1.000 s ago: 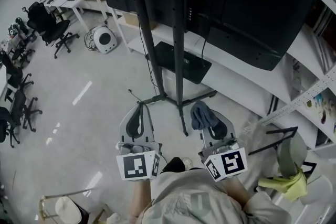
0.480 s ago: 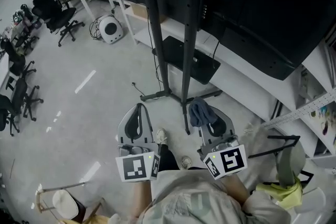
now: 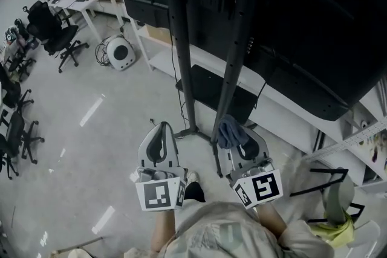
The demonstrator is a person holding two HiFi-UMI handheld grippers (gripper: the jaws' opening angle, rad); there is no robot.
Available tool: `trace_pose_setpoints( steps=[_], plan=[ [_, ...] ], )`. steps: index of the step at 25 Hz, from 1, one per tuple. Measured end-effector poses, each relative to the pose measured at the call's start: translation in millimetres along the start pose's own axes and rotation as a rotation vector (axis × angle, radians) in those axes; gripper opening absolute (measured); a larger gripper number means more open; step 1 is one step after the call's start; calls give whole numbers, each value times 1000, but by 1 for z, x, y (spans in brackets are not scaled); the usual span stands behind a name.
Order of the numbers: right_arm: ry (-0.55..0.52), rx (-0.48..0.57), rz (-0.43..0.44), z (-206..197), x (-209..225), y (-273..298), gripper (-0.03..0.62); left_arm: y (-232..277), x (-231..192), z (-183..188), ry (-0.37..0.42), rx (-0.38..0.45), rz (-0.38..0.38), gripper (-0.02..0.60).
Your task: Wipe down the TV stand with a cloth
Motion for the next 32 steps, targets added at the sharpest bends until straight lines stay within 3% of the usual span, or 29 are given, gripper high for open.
trace_pose_setpoints(
  steps=[11, 25, 32],
  plan=[
    [-132, 25, -97, -7, 2, 125, 57, 121, -61, -13, -31, 25, -174, 15],
    [-204, 16, -45, -10, 8, 175, 57, 159, -68, -18, -48, 20, -161, 15],
    [-345, 54, 7, 28, 3, 202, 57, 161, -72, -14, -28, 20, -130, 15]
  ],
)
Point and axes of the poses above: the fingertips, and each gripper's own axes: y forward along the fingers, x to its right, z out of its top, the point moved 3 cm from there along -y, backward along the fingers, and after that the axes turned 12 degrees about x, right-handed, at the moved point
